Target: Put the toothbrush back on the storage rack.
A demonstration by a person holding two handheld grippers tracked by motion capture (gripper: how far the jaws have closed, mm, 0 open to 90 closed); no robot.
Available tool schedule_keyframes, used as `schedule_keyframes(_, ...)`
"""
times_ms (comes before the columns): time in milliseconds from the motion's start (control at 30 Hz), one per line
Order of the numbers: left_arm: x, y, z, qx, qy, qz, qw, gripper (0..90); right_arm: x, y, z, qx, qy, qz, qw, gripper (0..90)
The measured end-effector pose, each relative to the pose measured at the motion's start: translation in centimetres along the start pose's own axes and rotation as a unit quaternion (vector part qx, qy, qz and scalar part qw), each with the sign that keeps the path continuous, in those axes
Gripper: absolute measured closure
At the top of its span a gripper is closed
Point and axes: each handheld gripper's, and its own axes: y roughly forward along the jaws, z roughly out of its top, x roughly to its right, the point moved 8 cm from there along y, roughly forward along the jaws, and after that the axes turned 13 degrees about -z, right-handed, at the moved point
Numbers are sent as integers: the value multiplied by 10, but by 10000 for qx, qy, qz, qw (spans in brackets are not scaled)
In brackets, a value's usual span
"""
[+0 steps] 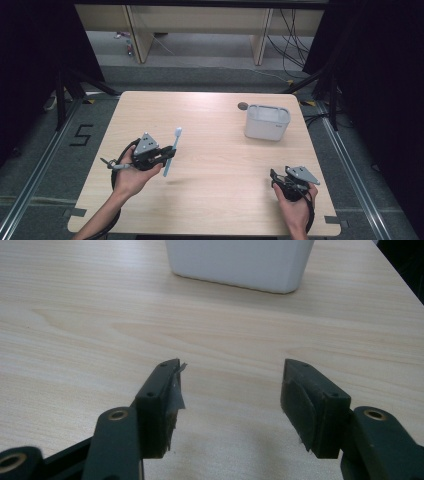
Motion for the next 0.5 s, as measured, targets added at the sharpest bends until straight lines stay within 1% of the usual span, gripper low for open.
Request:
schedule_keyframes(33,0,-1,0,10,-23,60,10000,787,1,1,1,57,-84,-8,9999,423)
schedule_keyframes(67,-1,-1,0,88,-19,55,9999,787,1,1,1,59,-84,-8,9999,422)
schedule_keyframes(100,-1,-1,0,124,-34,42,9999,788,-1,0,0,6,29,61,10000,422)
schedule_keyframes(133,0,0,0,166,-38,37,9998,788,0,1,0,32,-23,33,10000,421)
schedule_keyframes(167,0,0,1,235,-24,42,9997,787,-2,1,0,46,27,100,9999,421)
schedule_keyframes(200,0,0,0,253,-4,19,9997,787,-1,0,0,-5,15,37,10000,420)
schedule_keyframes(233,1,0,1,380,30,-4,9993,788,-1,0,0,13,17,47,10000,419)
schedule_keyframes(267,1,0,1,433,33,-7,9991,788,0,0,0,65,-31,49,10000,419)
schedule_keyframes(300,2,0,1,494,50,-22,9988,787,-1,0,0,65,27,97,9999,418)
schedule_keyframes(333,3,0,1,564,65,-28,9984,788,-1,-1,0,12,31,68,10000,418)
schedule_keyframes(367,3,1,2,648,94,-87,9978,788,-1,-1,0,40,62,61,10000,418)
schedule_keyframes(400,4,0,2,644,120,-64,9978,787,-1,-1,0,27,75,60,10000,418)
schedule_keyframes(467,4,0,3,747,160,-85,9970,788,-1,-1,0,44,90,84,9999,418)
schedule_keyframes(500,5,0,4,810,171,-86,9965,788,-2,-2,0,27,151,48,9999,418)
